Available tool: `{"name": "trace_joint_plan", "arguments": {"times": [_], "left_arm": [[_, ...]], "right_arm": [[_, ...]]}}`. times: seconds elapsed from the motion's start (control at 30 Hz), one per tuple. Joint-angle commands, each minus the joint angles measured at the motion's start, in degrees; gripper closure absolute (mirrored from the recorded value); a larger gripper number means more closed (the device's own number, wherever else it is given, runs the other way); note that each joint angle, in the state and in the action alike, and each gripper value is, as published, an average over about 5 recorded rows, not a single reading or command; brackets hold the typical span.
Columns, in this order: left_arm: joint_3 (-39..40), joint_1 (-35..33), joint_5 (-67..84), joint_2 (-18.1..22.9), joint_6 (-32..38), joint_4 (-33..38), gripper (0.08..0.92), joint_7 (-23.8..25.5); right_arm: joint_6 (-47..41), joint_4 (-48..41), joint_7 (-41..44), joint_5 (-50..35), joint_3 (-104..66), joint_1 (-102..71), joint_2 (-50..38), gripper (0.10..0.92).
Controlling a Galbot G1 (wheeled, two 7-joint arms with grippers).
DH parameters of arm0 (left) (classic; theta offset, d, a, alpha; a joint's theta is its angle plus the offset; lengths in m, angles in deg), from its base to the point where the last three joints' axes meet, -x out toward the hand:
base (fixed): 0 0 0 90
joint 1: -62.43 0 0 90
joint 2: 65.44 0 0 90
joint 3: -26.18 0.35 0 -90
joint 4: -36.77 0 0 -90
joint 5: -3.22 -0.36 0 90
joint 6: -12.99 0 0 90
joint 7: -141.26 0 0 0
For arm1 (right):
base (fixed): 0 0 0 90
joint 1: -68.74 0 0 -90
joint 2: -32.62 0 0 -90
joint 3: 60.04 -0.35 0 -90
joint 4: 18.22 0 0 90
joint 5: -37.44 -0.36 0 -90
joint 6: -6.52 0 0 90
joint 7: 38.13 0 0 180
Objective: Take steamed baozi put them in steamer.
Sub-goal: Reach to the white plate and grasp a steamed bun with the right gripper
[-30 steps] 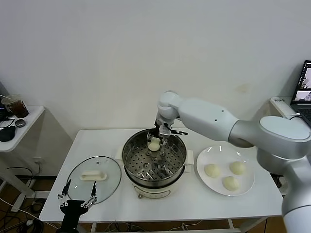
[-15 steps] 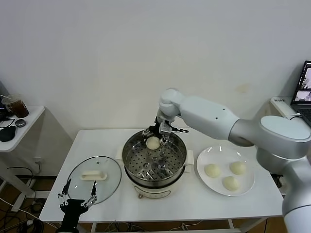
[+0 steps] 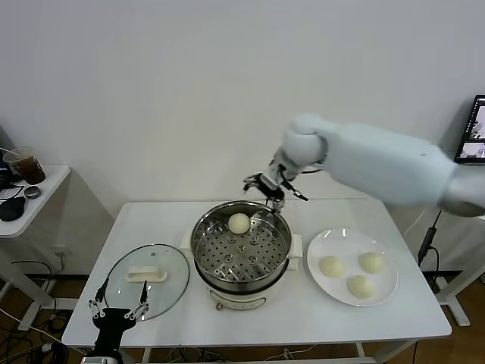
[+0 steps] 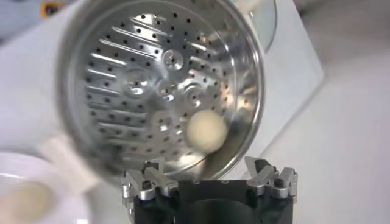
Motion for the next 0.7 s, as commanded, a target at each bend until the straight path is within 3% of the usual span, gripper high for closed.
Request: {"name": "trace_joint_plan", "arguments": {"times": [0.03, 0.17, 0.3, 0.7], "left_arm": [[0.13, 0.74, 0.55, -0.55, -2.16, -0.36, 0.177, -0.33], [0.31, 1.06, 0.75, -0.64, -1.98, -0.70, 0.177, 0.10], [0.45, 1.28, 0.67, -0.61, -2.06, -0.73, 0.177, 0.22], [-0.81, 0.71, 0.42, -0.52, -2.22, -0.69, 0.177, 0.35]], "right_arm": [[-24.51, 13.48, 4.28, -5.95, 1.77, 2.32, -19.95, 0.203], [-24.57, 11.96, 5.23, -0.37, 0.01, -3.32, -25.25, 0.203], [-18.52, 7.84, 7.48, 6.30, -4.01, -11.05, -27.15, 0.203], [-11.93, -5.70, 8.66, 15.18, -19.02, -29.73, -20.28, 0.203]]}}
